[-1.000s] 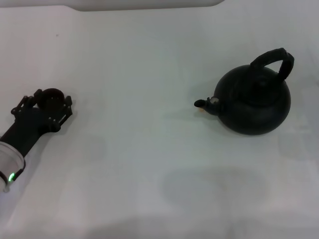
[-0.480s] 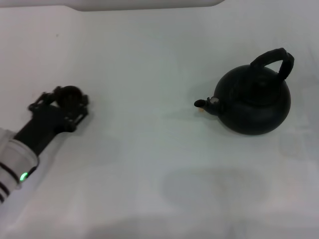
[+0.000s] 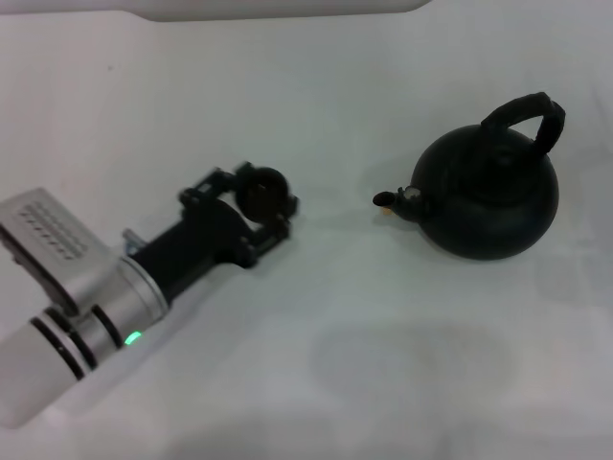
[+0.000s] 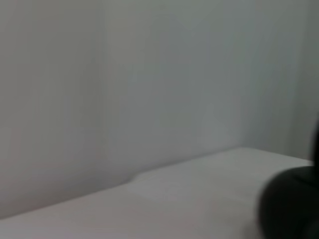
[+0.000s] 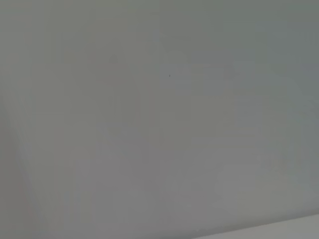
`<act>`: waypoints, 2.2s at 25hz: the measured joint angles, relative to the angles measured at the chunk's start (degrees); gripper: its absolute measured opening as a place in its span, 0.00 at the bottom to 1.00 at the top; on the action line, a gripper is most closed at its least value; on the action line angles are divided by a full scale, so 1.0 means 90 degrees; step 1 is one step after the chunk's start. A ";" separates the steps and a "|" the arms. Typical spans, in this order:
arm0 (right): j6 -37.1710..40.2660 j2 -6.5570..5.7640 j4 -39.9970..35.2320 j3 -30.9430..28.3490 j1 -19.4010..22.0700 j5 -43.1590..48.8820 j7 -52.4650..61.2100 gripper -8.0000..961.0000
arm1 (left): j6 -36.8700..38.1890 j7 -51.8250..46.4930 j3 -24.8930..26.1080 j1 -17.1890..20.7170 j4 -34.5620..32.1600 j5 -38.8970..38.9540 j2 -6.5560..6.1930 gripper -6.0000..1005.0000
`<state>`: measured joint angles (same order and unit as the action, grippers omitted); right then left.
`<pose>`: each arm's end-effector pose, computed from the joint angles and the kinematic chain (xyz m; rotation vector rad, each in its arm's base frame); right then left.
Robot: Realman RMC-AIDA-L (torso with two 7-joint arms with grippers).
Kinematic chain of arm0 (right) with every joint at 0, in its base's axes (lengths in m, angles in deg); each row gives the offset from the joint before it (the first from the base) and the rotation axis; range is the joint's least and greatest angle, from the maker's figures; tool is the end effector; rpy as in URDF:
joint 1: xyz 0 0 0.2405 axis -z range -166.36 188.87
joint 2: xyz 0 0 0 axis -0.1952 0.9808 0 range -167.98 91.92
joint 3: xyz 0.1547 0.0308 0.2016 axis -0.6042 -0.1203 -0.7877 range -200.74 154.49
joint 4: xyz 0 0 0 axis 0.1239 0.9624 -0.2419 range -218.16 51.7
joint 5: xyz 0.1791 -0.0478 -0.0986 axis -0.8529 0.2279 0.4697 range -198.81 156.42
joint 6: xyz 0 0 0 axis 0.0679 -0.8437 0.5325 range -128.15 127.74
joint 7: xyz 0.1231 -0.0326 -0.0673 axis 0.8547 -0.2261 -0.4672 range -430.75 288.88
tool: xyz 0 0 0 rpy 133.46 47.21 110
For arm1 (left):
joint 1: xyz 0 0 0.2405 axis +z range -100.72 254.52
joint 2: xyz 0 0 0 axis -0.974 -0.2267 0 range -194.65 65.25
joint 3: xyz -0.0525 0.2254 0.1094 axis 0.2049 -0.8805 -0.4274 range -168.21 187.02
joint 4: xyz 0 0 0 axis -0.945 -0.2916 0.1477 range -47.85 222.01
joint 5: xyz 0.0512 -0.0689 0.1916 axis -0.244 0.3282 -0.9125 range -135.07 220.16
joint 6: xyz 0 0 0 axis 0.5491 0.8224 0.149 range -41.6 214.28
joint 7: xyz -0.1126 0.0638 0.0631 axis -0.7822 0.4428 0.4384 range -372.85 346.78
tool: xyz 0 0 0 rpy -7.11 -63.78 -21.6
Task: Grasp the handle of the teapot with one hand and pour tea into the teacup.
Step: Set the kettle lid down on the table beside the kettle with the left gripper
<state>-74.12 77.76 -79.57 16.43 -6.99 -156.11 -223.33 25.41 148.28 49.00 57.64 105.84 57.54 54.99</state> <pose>0.3977 0.2654 0.0183 -1.4919 0.8048 0.7368 -0.2796 0.2628 -0.1174 -2.2871 -0.4885 -0.7534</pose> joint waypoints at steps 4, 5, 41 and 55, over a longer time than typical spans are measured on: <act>0.0001 -0.0004 0.0000 0.0000 -0.0010 -0.0008 0.0000 0.91 | 0.0199 -0.0003 -0.0411 -0.0054 0.0167 -0.0044 0.0006 0.70; 0.0000 -0.0004 0.0000 0.0000 -0.0011 -0.0010 0.0000 0.91 | 0.0289 -0.0003 -0.0481 -0.0068 0.0206 -0.0044 0.0010 0.70; -0.0005 0.0006 -0.0005 0.0000 -0.0028 0.0001 0.0000 0.91 | 0.1085 0.0013 -0.0815 -0.0121 0.0352 -0.0057 0.0014 0.72; -0.0011 0.0006 0.0004 0.0000 -0.0004 0.0000 0.0048 0.91 | 0.0597 0.0041 -0.0810 -0.0045 0.0339 -0.0061 -0.0033 0.89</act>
<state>-74.22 77.81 -79.54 16.43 -7.02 -156.12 -222.90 30.78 148.64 41.71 57.24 108.89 56.99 54.69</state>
